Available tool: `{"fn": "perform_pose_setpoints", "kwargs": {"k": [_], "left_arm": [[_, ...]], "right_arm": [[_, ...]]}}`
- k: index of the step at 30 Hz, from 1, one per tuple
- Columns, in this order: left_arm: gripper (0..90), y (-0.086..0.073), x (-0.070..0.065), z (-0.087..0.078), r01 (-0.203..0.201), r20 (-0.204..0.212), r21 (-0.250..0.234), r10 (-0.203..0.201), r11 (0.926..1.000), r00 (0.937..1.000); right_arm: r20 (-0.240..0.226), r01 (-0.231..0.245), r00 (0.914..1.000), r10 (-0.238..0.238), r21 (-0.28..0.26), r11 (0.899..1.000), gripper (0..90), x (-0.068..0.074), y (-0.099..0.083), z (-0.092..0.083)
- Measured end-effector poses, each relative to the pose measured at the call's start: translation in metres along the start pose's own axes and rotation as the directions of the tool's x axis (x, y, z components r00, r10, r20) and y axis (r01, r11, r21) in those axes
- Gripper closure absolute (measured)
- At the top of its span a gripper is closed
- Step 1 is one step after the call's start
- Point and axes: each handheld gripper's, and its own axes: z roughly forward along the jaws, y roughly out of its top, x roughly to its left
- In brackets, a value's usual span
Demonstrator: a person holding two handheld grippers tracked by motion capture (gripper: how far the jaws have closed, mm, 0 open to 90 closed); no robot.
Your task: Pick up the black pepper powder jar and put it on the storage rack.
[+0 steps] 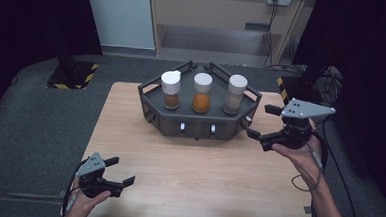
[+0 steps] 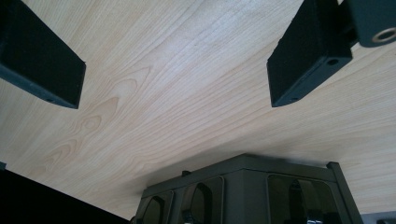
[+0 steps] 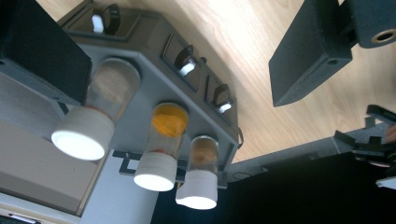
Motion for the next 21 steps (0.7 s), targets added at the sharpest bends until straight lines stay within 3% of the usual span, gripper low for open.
{"fn": "perform_pose_setpoints", "kwargs": {"k": [9,21], "left_arm": [[3.8,0.0,0.0,0.0,-0.004,0.002,-0.004,0.004,1.0,1.0],[3.8,0.0,0.0,0.0,-0.009,0.01,-0.007,0.009,0.9999,0.9999]], "right_arm": [[0.018,-0.008,0.9998,0.009,-0.016,1.0,6.4,0.027,-0.03,-0.025],[0.009,-0.026,0.9996,0.027,-0.022,0.999,6.3,0.049,-0.054,-0.037]]}}
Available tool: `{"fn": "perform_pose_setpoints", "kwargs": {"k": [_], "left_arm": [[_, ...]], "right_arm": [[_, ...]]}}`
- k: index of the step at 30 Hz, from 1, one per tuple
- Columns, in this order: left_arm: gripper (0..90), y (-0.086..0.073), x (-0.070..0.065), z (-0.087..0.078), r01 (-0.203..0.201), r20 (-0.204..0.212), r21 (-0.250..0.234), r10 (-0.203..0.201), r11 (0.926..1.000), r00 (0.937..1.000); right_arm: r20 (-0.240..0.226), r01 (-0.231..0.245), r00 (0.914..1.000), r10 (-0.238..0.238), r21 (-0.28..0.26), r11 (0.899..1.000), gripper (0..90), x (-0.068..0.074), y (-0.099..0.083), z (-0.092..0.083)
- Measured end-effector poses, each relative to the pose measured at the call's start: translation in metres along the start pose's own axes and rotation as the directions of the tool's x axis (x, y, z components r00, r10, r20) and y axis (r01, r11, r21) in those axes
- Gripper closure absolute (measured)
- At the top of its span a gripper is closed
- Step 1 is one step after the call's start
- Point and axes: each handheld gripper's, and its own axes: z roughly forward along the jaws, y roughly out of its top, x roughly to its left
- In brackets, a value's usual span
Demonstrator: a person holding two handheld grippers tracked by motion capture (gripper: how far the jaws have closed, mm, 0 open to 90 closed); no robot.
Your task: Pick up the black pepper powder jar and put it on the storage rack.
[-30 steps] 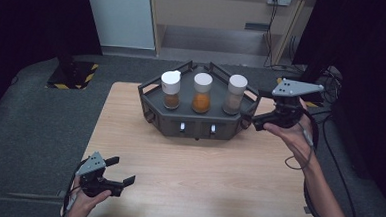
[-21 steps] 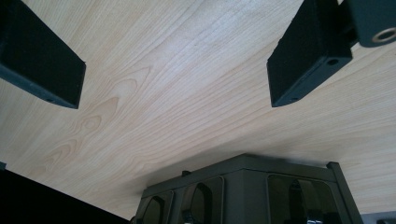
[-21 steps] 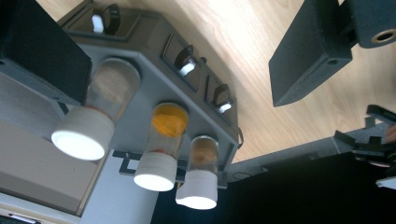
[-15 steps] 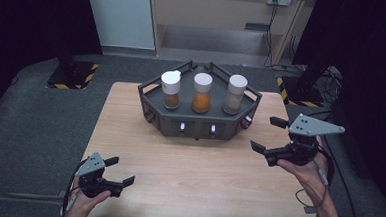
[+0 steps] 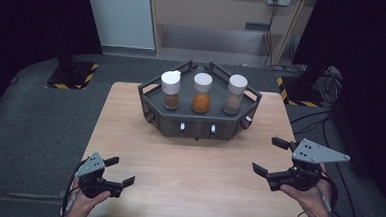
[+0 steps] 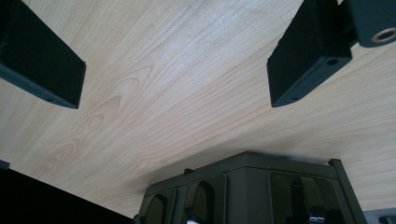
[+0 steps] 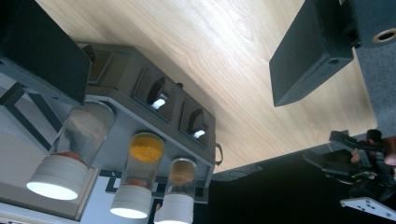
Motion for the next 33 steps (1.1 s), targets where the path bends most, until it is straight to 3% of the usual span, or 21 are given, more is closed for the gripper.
{"fn": "perform_pose_setpoints", "kwargs": {"k": [11,14,22,33], "left_arm": [[3.8,0.0,0.0,0.0,0.0,-0.001,0.0,0.0,1.0,1.0],[3.8,0.0,0.0,0.0,-0.001,-0.003,-0.001,0.001,1.0,1.0],[3.8,0.0,-0.001,-0.001,-0.004,-0.007,-0.003,0.004,1.0,1.0],[3.8,-0.001,-0.002,-0.002,-0.007,-0.011,-0.008,0.007,0.9999,0.9999]], "right_arm": [[0.012,-0.065,0.9978,0.065,0.008,0.998,6.2,0.003,-0.035,-0.003],[0.033,-0.058,0.9978,0.057,0.025,0.998,6.4,0.006,-0.043,-0.002],[0.03,-0.1,0.9946,0.099,0.046,0.994,6.0,0.004,-0.061,0.004],[0.042,-0.094,0.9949,0.092,0.07,0.993,6.3,0.01,-0.079,0.013]]}}
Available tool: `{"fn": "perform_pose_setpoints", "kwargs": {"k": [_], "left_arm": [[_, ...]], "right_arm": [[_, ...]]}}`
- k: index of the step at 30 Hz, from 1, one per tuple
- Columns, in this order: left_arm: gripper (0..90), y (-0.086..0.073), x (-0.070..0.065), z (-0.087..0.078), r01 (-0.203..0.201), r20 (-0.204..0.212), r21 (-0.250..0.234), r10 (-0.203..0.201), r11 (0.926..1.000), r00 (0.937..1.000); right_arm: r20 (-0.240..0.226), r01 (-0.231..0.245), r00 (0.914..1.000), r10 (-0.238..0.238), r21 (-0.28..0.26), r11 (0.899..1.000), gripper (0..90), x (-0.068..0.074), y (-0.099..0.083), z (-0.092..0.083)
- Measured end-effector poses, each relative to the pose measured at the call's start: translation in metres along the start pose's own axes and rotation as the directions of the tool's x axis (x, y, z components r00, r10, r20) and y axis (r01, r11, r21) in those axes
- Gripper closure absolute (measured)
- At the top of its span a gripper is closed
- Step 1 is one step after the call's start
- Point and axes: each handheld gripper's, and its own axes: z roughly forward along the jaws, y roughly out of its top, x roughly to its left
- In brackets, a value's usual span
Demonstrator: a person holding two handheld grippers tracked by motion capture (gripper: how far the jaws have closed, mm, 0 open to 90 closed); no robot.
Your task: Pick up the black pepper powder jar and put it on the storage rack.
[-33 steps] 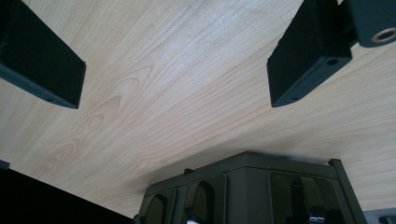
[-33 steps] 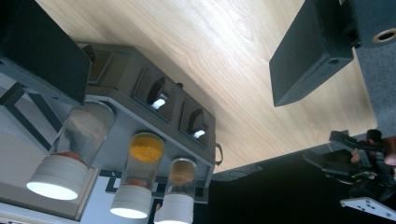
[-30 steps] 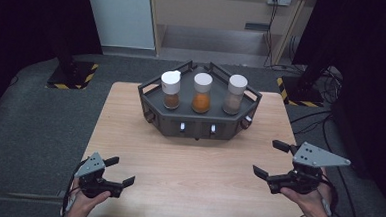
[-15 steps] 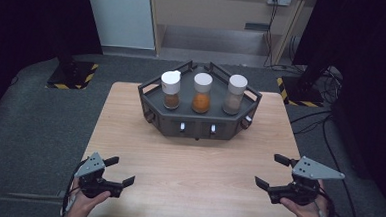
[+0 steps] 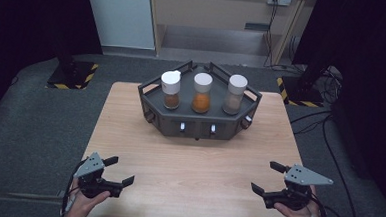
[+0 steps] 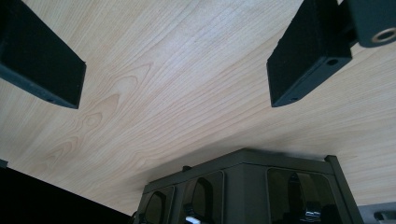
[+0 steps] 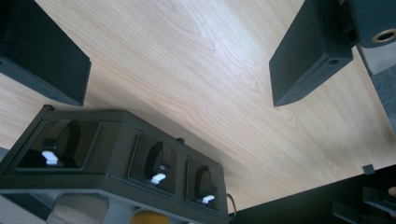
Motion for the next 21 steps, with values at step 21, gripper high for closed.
{"fn": "perform_pose_setpoints", "kwargs": {"k": [21], "left_arm": [[3.9,0.0,-0.001,0.0,-0.011,-0.002,-0.005,0.011,0.9999,0.9999]], "right_arm": [[0.021,-0.071,0.9973,0.07,0.034,0.997,6.2,-0.011,-0.023,0.005]]}}
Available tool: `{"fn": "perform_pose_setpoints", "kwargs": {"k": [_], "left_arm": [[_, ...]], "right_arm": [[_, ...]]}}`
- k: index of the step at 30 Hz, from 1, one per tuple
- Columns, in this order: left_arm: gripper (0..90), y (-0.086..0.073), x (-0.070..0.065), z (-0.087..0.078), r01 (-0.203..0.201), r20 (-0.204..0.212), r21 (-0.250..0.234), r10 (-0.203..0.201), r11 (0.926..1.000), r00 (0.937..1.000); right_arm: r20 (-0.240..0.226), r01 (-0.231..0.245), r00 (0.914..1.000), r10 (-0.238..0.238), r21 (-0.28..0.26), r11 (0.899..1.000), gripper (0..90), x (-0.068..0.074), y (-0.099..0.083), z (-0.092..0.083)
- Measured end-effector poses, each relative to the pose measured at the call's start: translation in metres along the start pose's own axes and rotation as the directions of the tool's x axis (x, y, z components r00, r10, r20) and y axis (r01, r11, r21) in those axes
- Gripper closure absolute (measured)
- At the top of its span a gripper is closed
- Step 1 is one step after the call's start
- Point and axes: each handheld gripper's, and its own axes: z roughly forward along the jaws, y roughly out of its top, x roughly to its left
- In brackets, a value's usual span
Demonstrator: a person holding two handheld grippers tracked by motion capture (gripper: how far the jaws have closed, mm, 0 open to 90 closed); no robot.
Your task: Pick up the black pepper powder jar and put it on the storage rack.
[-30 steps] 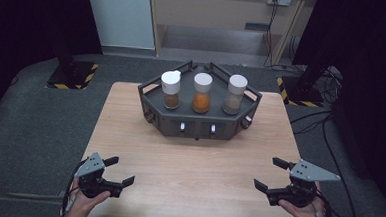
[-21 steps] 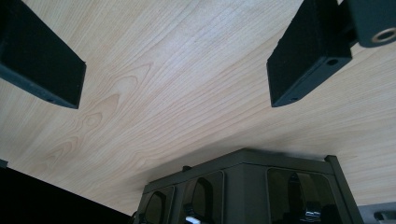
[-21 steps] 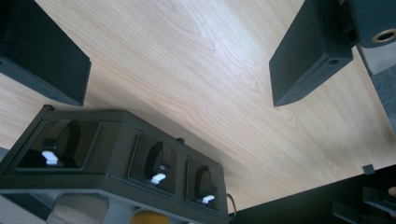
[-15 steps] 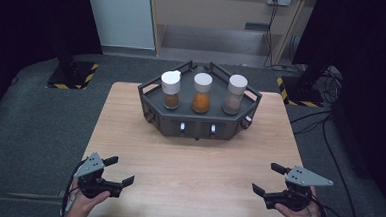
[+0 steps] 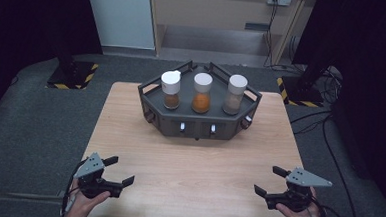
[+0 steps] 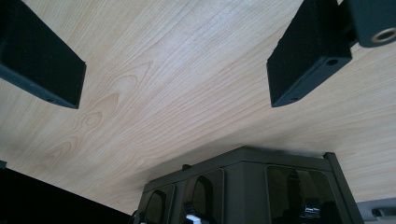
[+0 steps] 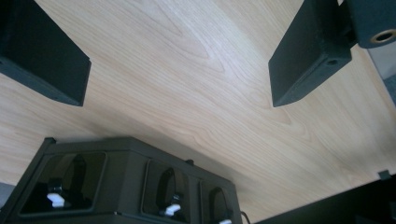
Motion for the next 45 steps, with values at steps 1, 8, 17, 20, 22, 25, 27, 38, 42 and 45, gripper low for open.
{"fn": "perform_pose_setpoints", "kwargs": {"k": [1,8,17,20,22,25,27,38,42,45], "left_arm": [[3.9,0.0,0.0,0.0,-0.002,0.001,0.0,0.002,1.0,1.0],[3.9,0.0,0.0,0.0,-0.007,0.009,-0.003,0.007,1.0,0.9999],[3.9,0.0,0.001,0.001,-0.011,0.026,-0.008,0.011,0.9999,0.9996],[3.9,0.0,0.001,0.001,-0.012,0.028,-0.007,0.013,0.9999,0.9995],[3.9,0.0,0.001,0.002,-0.014,0.029,-0.006,0.015,0.9999,0.9995],[3.9,0.001,0.001,0.002,-0.016,0.03,-0.004,0.016,0.9999,0.9994],[3.9,0.0,0.001,0.002,-0.015,0.03,-0.005,0.015,0.9999,0.9994],[3.8,0.0,0.002,0.002,-0.011,0.034,-0.005,0.012,0.9999,0.9994],[3.8,0.0,0.002,0.003,-0.014,0.036,-0.003,0.014,0.9999,0.9992],[3.8,0.0,0.003,0.002,-0.011,0.037,-0.005,0.012,0.9999,0.9993]], "right_arm": [[-0.002,-0.004,1.0,0.004,0.003,1.0,6.1,-0.001,0.0,0.001],[-0.009,-0.013,0.9999,0.013,0.007,1.0,6.0,-0.003,-0.003,0.003],[-0.033,0.006,0.9995,-0.005,0.013,1.0,6.0,-0.004,-0.003,0.007],[-0.04,0.007,0.9992,-0.006,0.021,1.0,6.0,-0.005,-0.002,0.009],[-0.044,0.008,0.999,-0.006,0.024,1.0,6.1,-0.005,-0.002,0.01],[-0.047,0.012,0.9988,-0.011,0.027,1.0,6.1,-0.005,-0.002,0.01],[-0.046,0.011,0.9989,-0.01,0.028,1.0,6.1,-0.005,-0.002,0.01],[-0.05,0.004,0.9987,-0.003,0.032,0.999,6.1,-0.006,-0.002,0.011],[-0.052,0.002,0.9987,0.0,0.033,0.999,6.3,-0.006,-0.002,0.011],[-0.053,0.002,0.9986,0.0,0.033,0.999,6.4,-0.006,-0.002,0.012]]}}
